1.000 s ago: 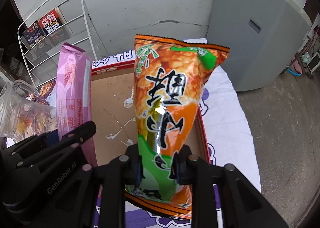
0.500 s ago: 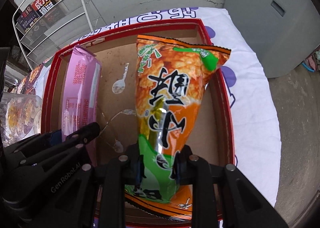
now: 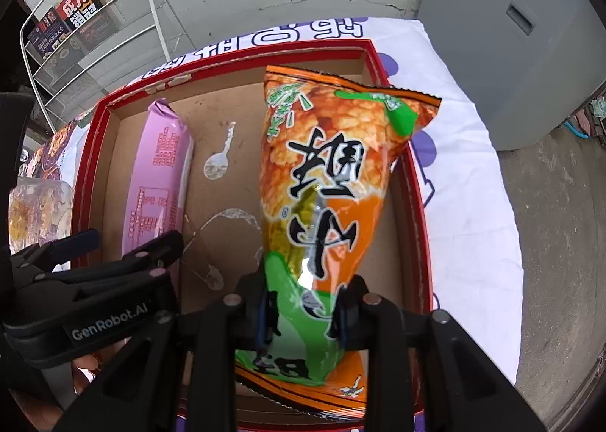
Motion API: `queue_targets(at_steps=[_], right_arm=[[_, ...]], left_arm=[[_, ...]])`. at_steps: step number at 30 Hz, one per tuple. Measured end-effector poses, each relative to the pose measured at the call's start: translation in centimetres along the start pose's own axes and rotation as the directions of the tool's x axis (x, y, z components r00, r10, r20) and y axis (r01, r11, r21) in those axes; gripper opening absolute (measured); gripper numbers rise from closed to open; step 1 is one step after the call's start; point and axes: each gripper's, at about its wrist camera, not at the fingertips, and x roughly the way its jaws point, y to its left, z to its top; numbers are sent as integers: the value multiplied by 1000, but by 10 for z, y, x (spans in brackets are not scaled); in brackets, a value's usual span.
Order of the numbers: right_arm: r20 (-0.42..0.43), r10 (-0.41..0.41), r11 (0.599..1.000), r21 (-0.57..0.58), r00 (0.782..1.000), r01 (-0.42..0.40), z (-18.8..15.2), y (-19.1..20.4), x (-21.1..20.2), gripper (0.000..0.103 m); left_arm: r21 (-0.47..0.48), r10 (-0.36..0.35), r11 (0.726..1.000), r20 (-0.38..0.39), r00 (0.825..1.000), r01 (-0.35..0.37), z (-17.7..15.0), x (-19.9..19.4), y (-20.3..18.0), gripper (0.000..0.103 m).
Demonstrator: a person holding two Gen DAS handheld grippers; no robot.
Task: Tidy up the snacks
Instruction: 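Lower both packs into the tray and open both tools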
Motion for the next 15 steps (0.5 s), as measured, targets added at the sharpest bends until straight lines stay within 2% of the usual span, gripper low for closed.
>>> queue_targets(at_steps=[9,15], right_arm=[[48,-10,999,34,999,8,-14,-4,-22,27],[0,31,998,50,1000,-31,-17,-9,-4,27]], left_arm=[[15,-8,1000,61,998,7,-17,-32,9,103],[15,-10,1000,78,997,9,-28,-39,11,103]])
